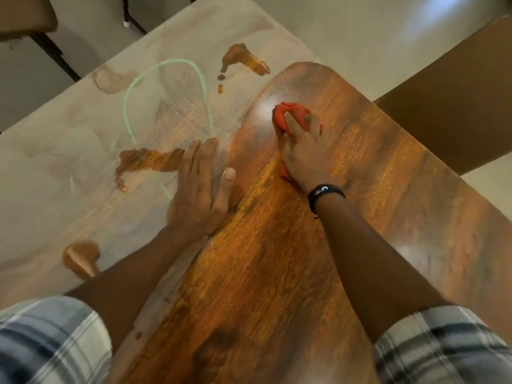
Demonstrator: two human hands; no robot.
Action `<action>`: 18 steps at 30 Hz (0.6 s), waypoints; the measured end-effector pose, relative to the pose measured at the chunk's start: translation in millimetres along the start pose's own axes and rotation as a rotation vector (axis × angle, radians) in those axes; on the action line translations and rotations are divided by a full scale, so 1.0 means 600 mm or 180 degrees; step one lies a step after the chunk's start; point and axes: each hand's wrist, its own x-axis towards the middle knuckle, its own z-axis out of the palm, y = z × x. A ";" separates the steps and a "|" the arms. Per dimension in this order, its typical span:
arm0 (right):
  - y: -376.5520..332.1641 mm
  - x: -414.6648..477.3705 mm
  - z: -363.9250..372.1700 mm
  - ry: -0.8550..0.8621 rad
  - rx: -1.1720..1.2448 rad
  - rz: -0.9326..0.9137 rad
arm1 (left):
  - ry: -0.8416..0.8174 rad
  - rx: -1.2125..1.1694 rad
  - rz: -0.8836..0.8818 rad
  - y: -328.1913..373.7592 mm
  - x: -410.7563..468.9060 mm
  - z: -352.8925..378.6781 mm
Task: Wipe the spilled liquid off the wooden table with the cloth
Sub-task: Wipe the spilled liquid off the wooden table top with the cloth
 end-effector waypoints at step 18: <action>-0.151 -0.163 0.016 -0.0168 0.0009 0.0001 | -0.0269 0.0795 0.0332 -0.177 -0.216 -0.296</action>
